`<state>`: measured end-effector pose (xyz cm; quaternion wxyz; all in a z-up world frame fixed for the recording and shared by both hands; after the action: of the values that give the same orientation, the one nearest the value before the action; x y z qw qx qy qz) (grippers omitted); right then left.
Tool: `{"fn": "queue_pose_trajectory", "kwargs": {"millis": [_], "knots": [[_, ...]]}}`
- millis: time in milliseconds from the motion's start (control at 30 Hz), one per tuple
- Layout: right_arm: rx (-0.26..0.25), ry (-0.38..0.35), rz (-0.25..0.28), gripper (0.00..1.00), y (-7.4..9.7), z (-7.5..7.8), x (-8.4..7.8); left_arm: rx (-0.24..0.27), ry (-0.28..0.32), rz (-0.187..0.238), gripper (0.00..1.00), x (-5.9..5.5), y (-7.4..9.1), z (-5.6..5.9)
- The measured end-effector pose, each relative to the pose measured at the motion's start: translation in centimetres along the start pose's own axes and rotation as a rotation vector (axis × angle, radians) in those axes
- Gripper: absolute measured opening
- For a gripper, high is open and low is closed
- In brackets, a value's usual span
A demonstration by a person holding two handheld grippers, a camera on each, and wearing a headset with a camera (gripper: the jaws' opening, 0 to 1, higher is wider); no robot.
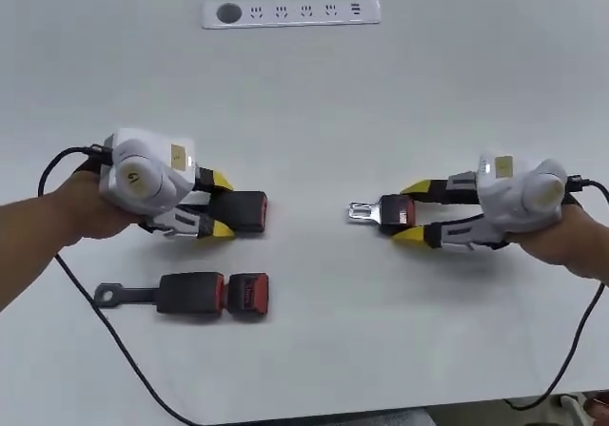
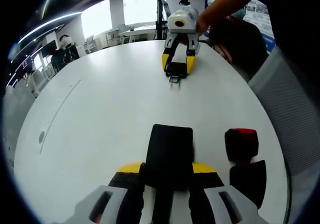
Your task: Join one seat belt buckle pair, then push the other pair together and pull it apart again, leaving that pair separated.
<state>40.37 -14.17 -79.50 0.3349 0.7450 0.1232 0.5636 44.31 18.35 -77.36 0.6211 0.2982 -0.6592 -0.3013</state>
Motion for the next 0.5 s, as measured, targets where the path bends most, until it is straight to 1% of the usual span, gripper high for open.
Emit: {"fn": "queue_pose_trajectory", "kwargs": {"millis": [100,233,500], "knots": [[0.003,0.005,0.005,0.35,-0.3,-0.1,0.2,0.0,0.006,0.001,0.35,-0.2,-0.1,0.0],[-0.001,-0.004,0.025,0.35,-0.8,-0.2,0.5,0.001,0.012,-0.003,0.35,-0.2,-0.2,0.1],[-0.005,-0.006,0.048,0.35,-2.2,-0.7,1.5,0.004,0.021,-0.016,0.36,-0.2,-0.3,0.2]]}}
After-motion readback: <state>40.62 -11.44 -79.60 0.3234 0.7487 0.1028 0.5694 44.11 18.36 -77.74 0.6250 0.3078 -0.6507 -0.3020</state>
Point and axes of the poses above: the centre of the closed fingertips' face, and the gripper's own axes: y roughly backward along the fingers, z roughly to its right, x roughly out of its top, the point moved 9 cm from there along y, roughly backward along the fingers, and after that the axes turned 5 degrees about -y, right-handed, at the moved point
